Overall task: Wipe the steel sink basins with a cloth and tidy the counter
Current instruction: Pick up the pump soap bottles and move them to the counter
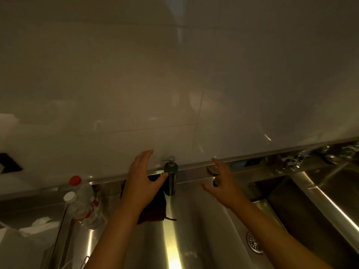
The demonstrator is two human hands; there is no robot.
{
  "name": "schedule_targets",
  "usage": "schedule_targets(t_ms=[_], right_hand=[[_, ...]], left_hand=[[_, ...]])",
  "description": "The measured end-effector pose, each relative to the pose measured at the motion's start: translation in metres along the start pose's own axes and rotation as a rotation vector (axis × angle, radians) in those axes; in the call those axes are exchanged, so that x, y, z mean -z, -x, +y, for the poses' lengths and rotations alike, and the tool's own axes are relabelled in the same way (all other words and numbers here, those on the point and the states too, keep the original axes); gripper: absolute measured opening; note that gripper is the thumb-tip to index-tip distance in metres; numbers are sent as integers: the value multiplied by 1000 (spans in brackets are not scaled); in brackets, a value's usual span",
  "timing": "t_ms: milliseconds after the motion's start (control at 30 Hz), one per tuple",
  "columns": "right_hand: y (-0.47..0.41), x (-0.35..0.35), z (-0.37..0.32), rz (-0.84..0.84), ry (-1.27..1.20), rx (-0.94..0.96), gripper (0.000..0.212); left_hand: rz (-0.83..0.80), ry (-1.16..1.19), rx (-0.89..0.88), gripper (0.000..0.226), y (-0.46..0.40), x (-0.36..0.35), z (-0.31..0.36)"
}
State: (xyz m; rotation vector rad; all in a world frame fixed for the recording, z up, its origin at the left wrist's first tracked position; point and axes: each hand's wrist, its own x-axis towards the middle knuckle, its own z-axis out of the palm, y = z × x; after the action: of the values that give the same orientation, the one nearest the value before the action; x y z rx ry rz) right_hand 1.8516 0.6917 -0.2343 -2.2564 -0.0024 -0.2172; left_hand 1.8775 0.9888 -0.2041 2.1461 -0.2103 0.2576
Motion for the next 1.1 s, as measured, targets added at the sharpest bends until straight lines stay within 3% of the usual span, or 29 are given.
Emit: schedule_targets(t_ms=[100, 433, 733, 1100], right_hand=[[9, 46, -23, 96, 62, 84, 84], [63, 201, -66, 316, 211, 116, 86], [177, 376, -47, 554, 341, 44, 82], [367, 560, 17, 756, 415, -83, 85]], left_hand=[[-1, -50, -92, 93, 1, 4, 34], [25, 6, -326, 94, 4, -21, 165], [-53, 90, -583, 86, 44, -116, 337], [-237, 230, -747, 81, 180, -257, 534]])
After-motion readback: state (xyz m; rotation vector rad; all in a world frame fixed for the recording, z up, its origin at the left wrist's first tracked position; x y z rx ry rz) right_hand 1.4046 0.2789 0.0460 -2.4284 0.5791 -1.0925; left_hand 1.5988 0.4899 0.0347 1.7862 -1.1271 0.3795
